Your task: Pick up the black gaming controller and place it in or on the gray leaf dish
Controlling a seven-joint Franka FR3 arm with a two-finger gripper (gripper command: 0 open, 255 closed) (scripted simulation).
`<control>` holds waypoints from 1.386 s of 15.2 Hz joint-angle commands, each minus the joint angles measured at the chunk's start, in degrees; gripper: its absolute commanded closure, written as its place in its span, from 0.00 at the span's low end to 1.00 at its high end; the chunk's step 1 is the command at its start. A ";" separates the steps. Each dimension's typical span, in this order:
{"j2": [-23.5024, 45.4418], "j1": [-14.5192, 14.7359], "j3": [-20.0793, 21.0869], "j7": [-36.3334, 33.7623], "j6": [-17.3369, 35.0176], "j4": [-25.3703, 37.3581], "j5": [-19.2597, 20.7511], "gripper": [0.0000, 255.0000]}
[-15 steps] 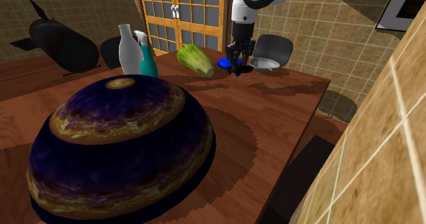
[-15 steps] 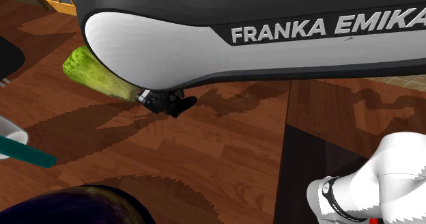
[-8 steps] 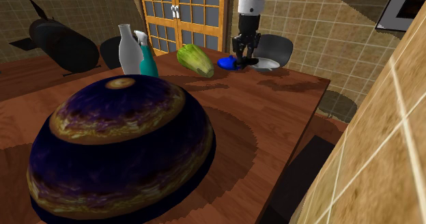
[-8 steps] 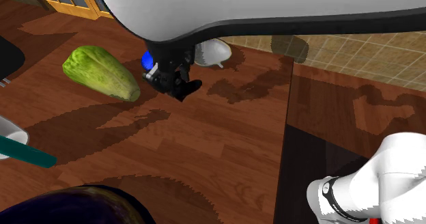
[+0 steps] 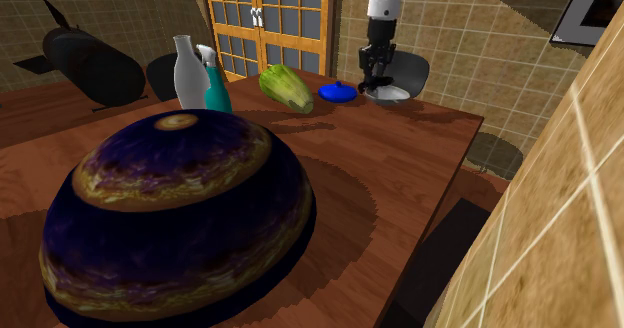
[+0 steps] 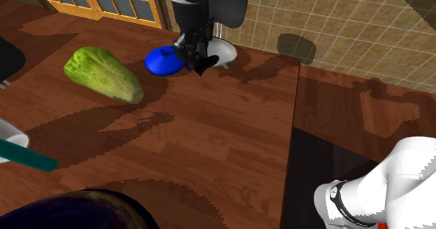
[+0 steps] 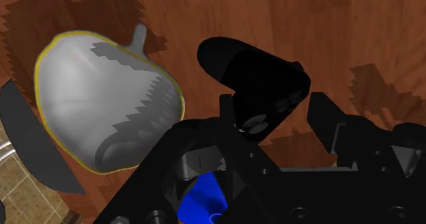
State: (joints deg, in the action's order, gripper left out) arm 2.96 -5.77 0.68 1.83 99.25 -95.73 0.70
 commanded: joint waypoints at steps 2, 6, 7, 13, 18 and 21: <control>2.31 -2.00 -1.78 3.89 -1.12 3.50 -0.17 1.00; 6.22 -4.78 -3.93 8.84 -2.39 8.71 -0.64 1.00; 7.35 -5.51 -4.42 10.06 -2.80 10.25 -0.81 1.00; 9.69 -7.14 -5.43 12.70 -0.60 10.39 -1.21 1.00; 9.14 -7.90 -5.61 13.71 -0.75 8.12 -2.81 0.00; 8.50 -9.05 -5.91 15.29 -1.53 5.26 -5.21 0.00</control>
State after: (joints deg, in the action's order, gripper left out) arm 11.68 -14.64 -5.22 16.84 97.43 -89.28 -3.94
